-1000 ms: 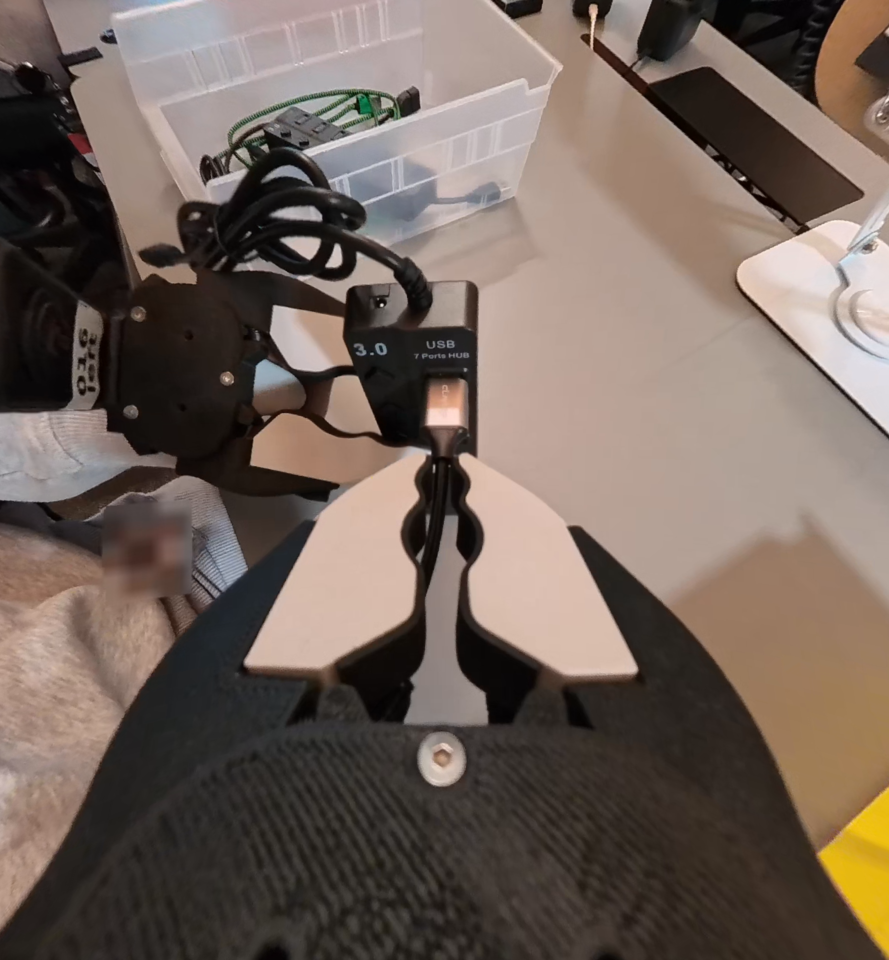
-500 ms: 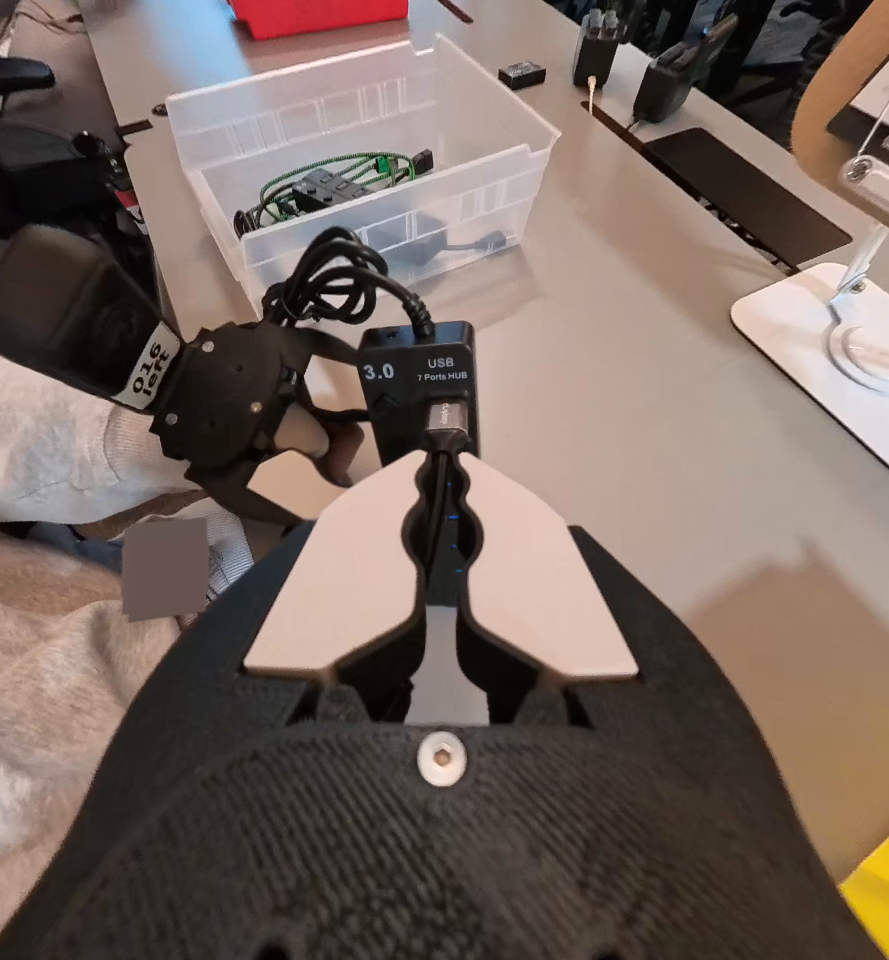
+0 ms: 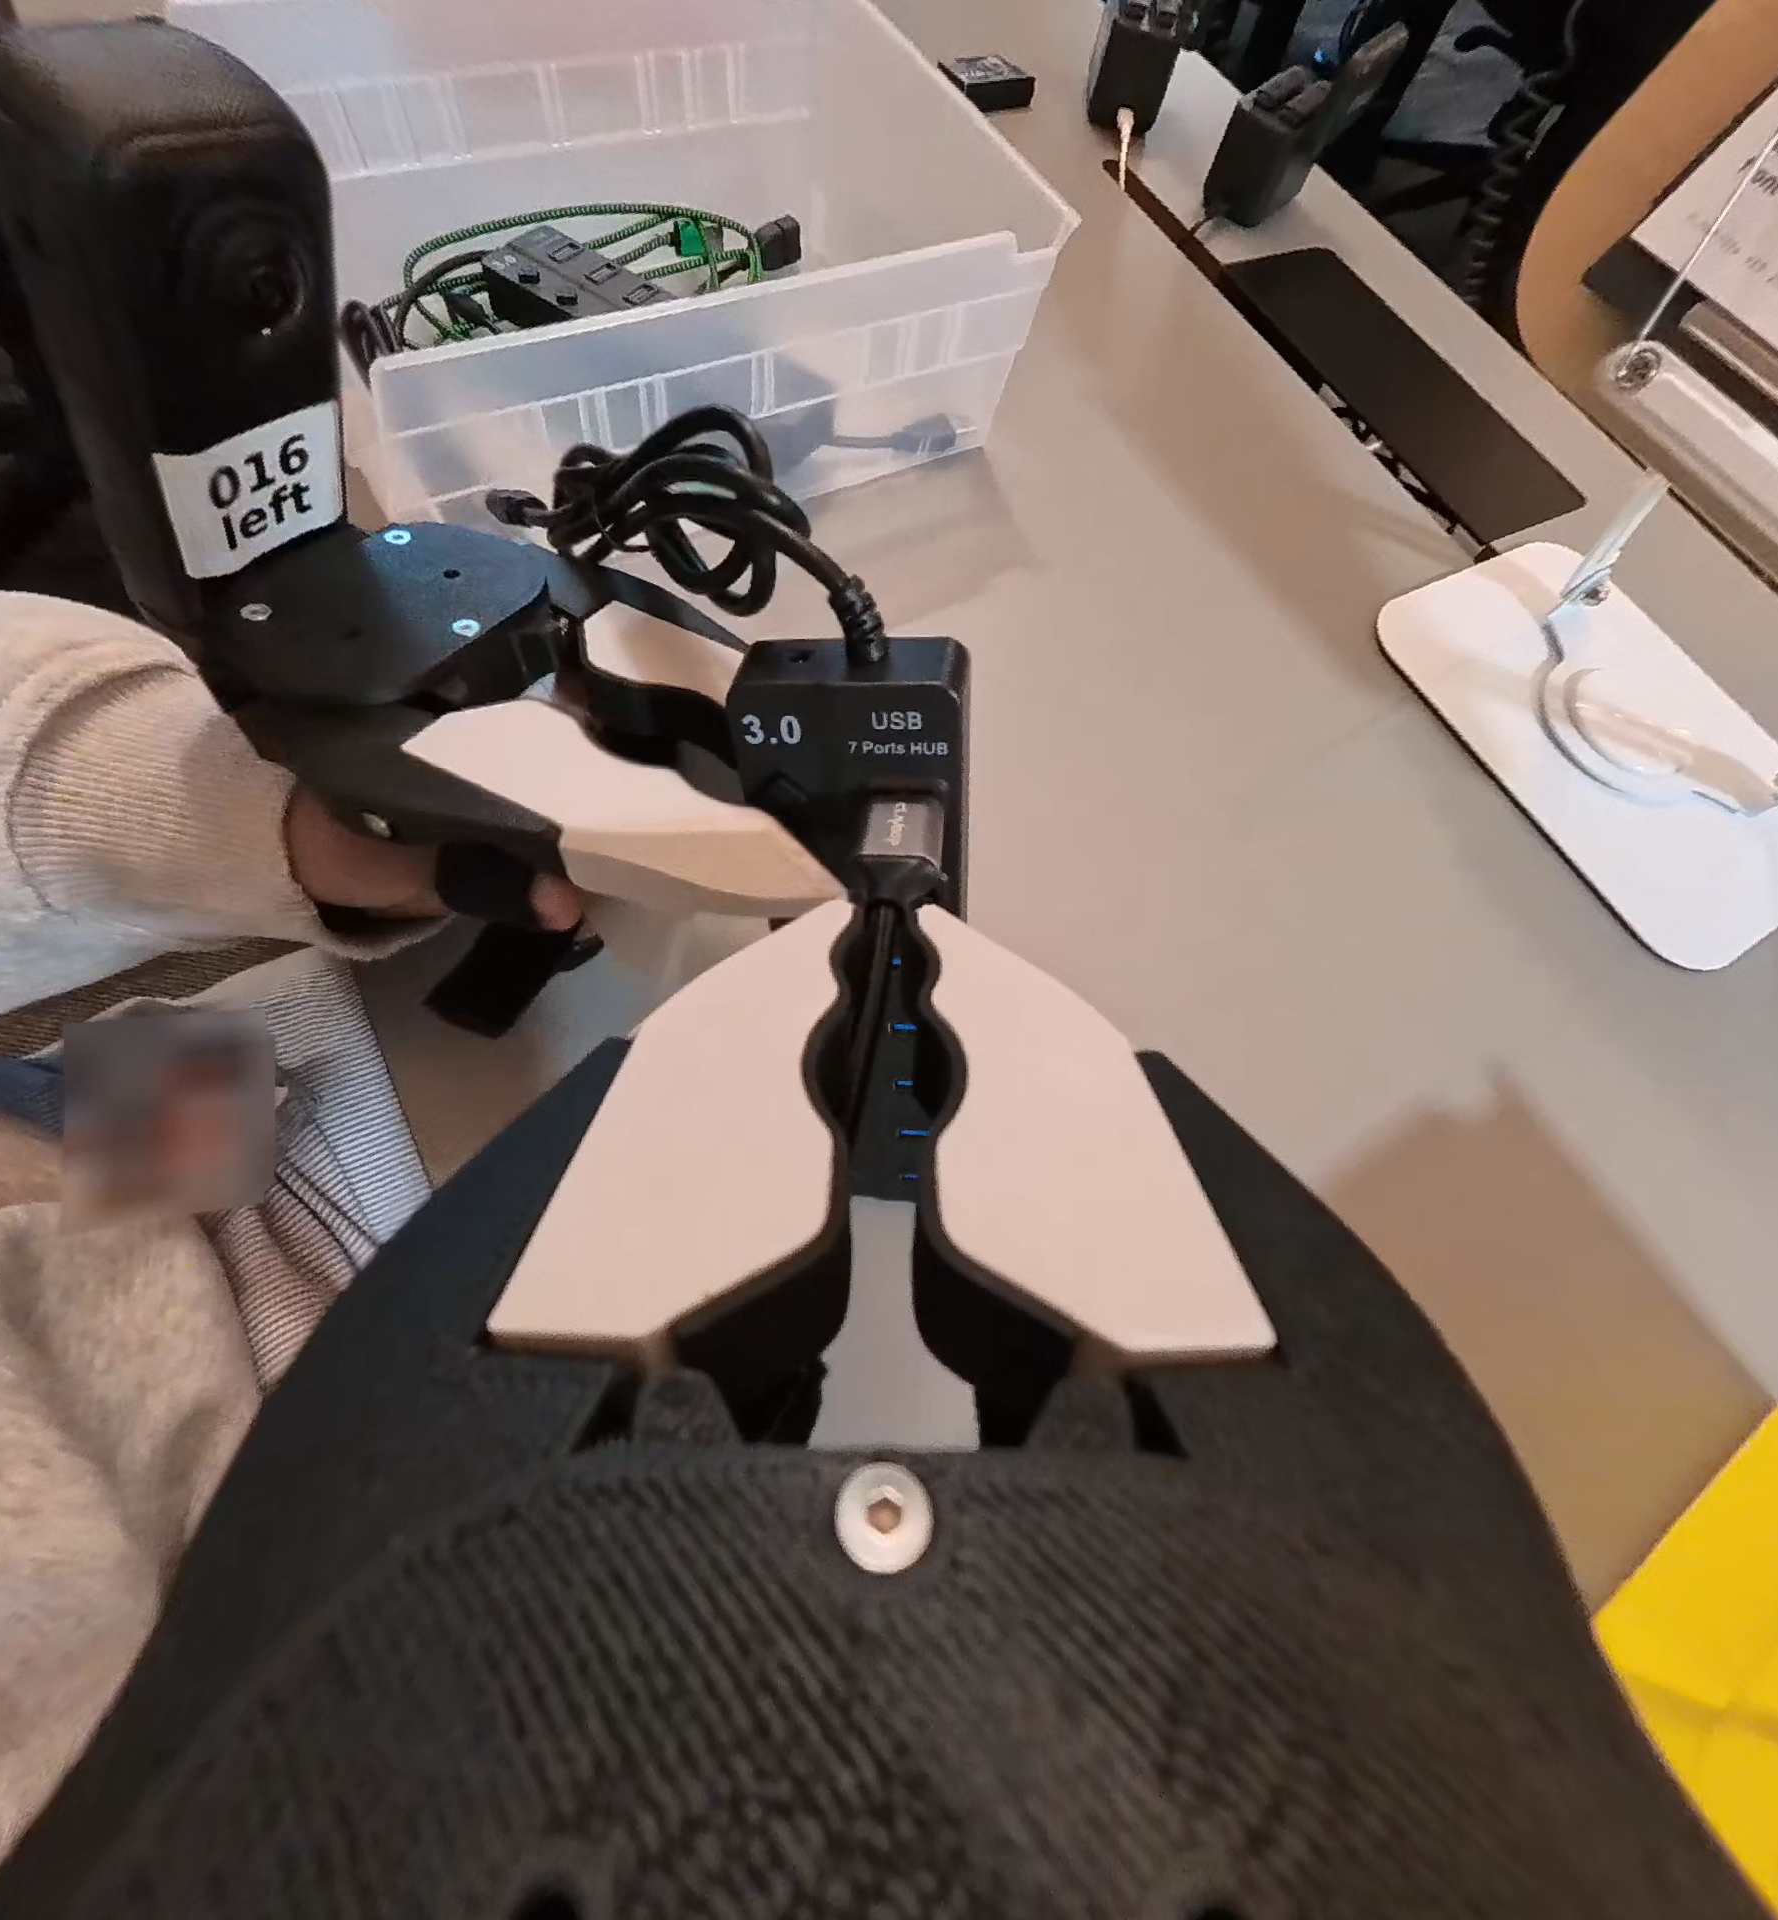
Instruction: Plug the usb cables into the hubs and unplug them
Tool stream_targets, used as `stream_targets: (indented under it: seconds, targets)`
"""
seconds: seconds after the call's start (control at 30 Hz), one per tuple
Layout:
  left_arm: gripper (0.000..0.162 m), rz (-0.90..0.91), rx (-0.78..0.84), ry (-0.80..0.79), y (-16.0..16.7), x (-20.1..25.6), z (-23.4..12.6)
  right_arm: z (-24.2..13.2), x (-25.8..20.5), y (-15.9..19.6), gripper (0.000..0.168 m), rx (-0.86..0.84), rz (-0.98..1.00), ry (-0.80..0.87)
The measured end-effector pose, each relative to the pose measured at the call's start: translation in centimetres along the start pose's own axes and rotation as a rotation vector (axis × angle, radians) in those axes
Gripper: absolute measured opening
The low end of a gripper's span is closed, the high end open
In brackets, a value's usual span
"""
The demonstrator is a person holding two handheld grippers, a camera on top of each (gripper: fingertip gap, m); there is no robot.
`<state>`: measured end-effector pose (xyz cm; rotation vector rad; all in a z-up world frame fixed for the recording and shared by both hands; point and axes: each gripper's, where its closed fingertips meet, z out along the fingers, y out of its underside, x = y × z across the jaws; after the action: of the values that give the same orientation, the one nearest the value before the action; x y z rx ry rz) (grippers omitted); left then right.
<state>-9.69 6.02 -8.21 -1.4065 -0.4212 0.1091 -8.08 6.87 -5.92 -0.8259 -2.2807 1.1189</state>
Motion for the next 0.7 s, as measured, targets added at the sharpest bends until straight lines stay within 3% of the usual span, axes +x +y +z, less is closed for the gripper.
stream_targets:
  seconds: [0.57, 0.7]
  targets:
    - [0.029, 0.253, 0.004, -0.112, -1.0, 0.1, -0.5, -0.5, -0.8, -0.4, 0.006, 0.005, -0.038, -0.016]
    - [0.03, 0.22, -0.013, -0.066, -0.8, 0.5, -0.6, -0.7, -1.0, -0.5, 0.006, 0.004, -0.014, -0.038]
